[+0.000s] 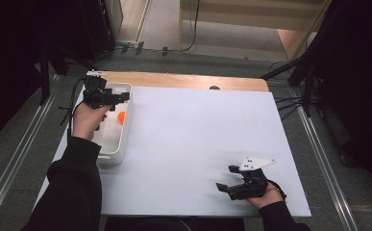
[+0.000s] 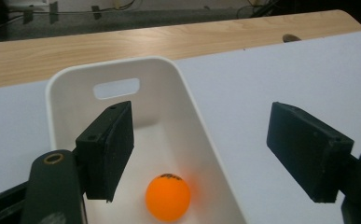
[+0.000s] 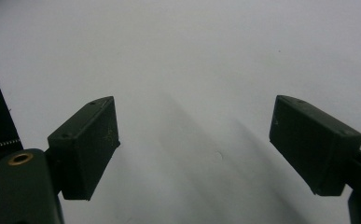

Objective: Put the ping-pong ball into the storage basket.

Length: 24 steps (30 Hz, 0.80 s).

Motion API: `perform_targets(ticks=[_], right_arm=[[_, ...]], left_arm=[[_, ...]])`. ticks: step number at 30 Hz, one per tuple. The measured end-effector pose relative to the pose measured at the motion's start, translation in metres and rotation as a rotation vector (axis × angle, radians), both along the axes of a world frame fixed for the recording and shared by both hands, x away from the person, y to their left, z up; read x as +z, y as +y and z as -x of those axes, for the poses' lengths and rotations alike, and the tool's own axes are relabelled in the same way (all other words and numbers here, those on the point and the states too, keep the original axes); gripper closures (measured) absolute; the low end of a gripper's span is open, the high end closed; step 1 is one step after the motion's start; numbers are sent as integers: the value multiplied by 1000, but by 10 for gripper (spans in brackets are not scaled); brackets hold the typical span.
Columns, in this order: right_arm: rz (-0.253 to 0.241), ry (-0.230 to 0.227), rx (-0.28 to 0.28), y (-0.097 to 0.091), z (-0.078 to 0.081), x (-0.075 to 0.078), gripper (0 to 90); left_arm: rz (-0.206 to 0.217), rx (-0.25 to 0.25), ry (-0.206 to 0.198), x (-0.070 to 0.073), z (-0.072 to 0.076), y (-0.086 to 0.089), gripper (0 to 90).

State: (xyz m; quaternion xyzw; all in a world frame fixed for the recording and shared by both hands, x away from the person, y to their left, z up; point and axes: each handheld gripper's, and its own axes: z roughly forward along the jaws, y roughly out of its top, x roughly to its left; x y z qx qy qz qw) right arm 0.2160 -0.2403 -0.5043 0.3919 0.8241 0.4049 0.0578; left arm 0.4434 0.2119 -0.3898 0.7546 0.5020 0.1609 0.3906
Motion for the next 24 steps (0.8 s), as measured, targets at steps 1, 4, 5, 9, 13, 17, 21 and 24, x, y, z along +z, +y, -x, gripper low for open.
perform_targets(ticks=[1, 4, 5, 9, 13, 17, 21, 24], right_arm=[[1, 2, 0, 1, 0, 0, 142], [2, -4, 7, 2, -1, 1, 142], [3, -4, 7, 2, -1, 1, 142], [3, -2, 10, 3, -2, 1, 142], [2, -1, 13, 4, -4, 1, 142], [0, -4, 18, 4, -5, 1, 142], [-1, -2, 21, 5, -5, 1, 142], [1, -3, 23, 5, -6, 1, 142]], left_arm=[[4, -10, 4, 1, 1, -1, 236], [15, -45, 2, 3, 4, -3, 236], [20, -48, 2, 3, 5, -4, 236], [25, -96, 3, 5, 9, -10, 236], [45, -133, 17, 5, 12, -15, 236], [53, -158, 21, 7, 15, -22, 236], [55, -182, 18, 8, 19, -27, 236], [60, -210, 4, 9, 21, -31, 236]])
